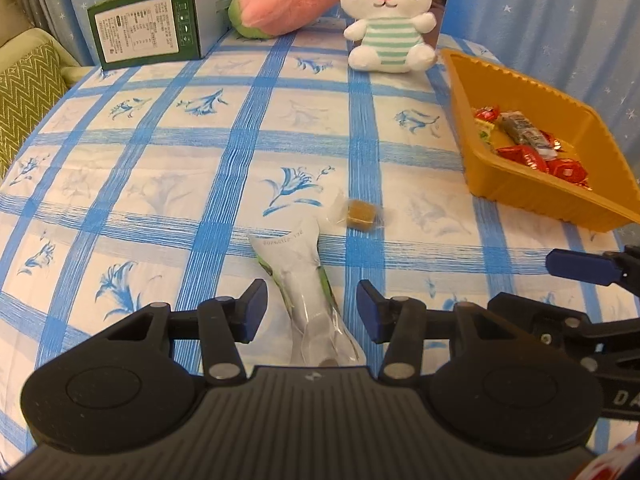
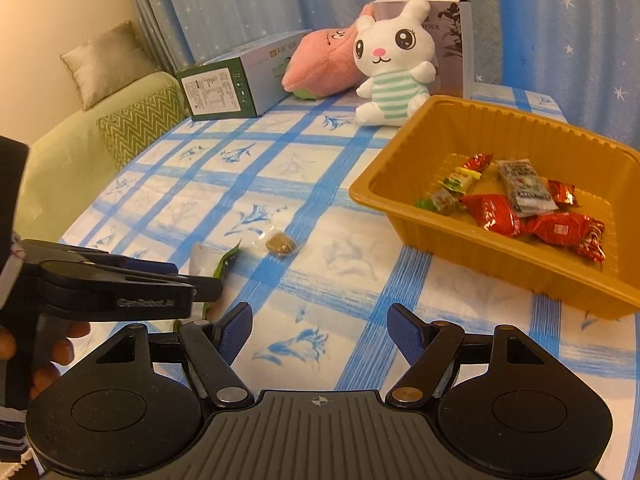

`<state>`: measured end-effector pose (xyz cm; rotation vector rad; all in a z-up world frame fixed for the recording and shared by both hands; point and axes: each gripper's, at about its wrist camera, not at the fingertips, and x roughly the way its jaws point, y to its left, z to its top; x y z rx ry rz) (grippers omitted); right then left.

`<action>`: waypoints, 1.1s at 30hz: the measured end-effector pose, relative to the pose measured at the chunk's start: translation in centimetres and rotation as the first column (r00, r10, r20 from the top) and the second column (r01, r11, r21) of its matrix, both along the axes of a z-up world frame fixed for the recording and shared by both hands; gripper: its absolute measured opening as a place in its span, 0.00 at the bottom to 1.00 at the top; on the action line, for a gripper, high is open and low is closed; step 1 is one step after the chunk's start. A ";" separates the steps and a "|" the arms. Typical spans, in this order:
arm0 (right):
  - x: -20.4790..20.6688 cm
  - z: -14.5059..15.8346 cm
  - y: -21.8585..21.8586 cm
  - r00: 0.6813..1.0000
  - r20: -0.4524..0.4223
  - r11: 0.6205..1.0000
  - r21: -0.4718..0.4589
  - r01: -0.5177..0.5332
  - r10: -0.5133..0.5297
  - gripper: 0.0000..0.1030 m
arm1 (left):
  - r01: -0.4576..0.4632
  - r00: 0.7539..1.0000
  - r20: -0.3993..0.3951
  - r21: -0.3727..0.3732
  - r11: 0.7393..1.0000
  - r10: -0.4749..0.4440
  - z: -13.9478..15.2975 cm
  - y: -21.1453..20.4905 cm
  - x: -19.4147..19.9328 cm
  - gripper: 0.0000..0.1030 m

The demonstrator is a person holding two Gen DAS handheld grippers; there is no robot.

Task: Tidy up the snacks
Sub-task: 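Grasp the white-green packet with the left gripper while the right gripper grasps the clear-wrapped brown candy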

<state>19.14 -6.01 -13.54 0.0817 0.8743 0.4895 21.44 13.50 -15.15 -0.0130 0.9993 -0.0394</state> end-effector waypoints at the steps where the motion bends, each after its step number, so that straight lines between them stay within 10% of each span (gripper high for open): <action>1: 0.1 -0.1 0.1 1.000 -0.001 1.000 -0.001 -0.001 0.001 0.73 | -0.004 1.000 -0.005 0.000 1.000 0.004 -0.2 0.1 0.2 0.44; 22: 1.7 -1.5 2.3 0.997 -0.006 0.997 -0.033 -0.073 0.073 0.72 | -0.020 0.999 -0.038 -0.045 0.999 0.018 -1.5 2.3 1.3 0.26; 33: 4.7 -2.1 5.9 0.974 0.056 0.971 -0.105 -0.214 0.221 0.54 | -0.122 0.993 -0.008 -0.036 0.992 0.122 0.0 6.7 0.3 0.26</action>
